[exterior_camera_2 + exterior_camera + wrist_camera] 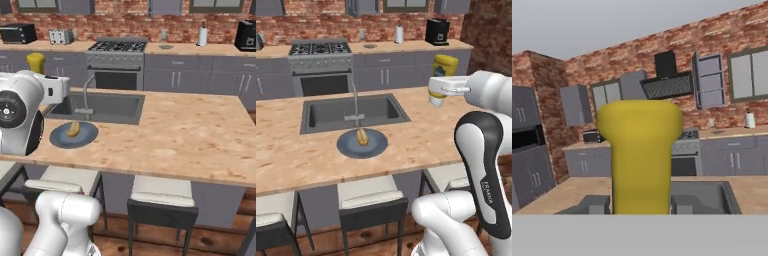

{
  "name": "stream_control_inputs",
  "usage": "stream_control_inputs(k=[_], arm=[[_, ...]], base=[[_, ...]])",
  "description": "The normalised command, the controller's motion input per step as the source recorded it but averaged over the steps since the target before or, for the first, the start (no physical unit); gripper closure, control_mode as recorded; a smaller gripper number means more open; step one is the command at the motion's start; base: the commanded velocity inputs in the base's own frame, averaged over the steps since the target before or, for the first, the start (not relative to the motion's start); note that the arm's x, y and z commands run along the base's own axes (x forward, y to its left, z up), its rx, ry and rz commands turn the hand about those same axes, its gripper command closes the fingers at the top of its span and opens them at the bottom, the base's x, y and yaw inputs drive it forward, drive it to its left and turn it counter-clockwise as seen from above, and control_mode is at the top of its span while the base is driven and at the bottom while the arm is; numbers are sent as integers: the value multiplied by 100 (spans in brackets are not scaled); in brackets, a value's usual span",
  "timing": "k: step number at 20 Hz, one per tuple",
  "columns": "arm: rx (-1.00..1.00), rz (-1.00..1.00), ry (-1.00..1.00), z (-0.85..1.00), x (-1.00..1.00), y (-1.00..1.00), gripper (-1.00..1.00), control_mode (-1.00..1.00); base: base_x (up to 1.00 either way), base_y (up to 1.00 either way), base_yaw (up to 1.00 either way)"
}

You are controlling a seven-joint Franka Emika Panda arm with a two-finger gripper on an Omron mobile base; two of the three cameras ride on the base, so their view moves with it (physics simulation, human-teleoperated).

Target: Move the hot dog bun to the plate on the dining table and place the condiment next to that plate. Then navigate to the fridge and take the sausage and place it on the plate as well.

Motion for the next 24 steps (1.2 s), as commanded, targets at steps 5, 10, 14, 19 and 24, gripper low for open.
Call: stream_control_inputs(k=[5,10,14,19,24], arm=[[0,0,0,0,0,0,100,100],[1,14,0,-9,32,-5,100,-100],[0,52,-1,-38,62,-37,100,-100],[0,49,0,-54,50,-35,100,-100],[0,38,-9,-62,31,-14,100,-100]], base=[[84,24,-12],[55,1,4],[0,0,0],[0,0,0],[0,0,0]])
